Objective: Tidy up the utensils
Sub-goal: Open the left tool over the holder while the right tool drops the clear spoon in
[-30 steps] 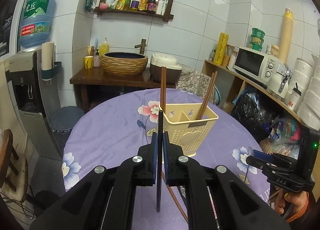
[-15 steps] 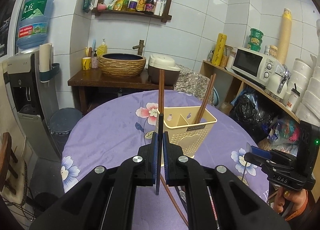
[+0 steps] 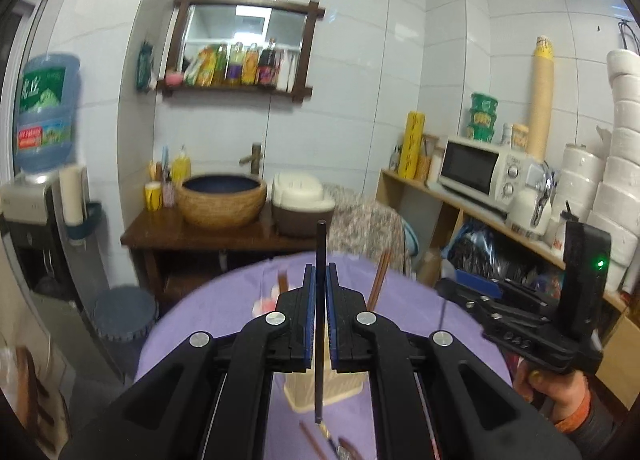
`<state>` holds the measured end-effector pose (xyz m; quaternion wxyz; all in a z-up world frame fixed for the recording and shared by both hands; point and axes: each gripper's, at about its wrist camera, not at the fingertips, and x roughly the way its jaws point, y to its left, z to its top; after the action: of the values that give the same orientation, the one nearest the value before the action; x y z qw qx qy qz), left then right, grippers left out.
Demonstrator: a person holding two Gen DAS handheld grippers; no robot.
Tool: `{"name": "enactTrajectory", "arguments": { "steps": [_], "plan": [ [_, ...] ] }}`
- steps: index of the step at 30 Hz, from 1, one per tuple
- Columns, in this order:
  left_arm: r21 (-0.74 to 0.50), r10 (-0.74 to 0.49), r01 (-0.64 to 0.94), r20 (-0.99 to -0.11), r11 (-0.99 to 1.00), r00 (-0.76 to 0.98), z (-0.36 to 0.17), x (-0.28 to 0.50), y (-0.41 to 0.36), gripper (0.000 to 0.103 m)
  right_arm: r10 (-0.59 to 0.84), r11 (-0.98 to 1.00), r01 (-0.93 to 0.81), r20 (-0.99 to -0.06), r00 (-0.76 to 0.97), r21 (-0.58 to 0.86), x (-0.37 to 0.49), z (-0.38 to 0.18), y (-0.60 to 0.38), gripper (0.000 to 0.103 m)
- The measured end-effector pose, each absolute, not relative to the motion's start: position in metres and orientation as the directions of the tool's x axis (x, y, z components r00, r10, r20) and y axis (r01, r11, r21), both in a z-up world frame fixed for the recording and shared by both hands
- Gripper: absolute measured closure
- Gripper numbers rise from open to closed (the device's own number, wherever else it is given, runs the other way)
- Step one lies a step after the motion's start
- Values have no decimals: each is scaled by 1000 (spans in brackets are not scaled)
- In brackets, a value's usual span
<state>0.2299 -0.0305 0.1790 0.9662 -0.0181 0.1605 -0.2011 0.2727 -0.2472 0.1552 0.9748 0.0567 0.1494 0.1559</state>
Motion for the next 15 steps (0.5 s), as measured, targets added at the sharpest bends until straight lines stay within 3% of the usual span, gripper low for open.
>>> {"name": "enactTrajectory", "arguments": {
  "steps": [6, 15],
  "plan": [
    [-77, -325, 315, -230, 946, 917, 210, 272, -61, 97, 241, 962, -209, -189, 952, 174, 323, 181, -242, 66],
    [-72, -255, 245, -343, 967, 904, 121, 306, -66, 101, 170, 982, -137, -300, 939, 127, 360, 82, -222, 66]
  ]
}}
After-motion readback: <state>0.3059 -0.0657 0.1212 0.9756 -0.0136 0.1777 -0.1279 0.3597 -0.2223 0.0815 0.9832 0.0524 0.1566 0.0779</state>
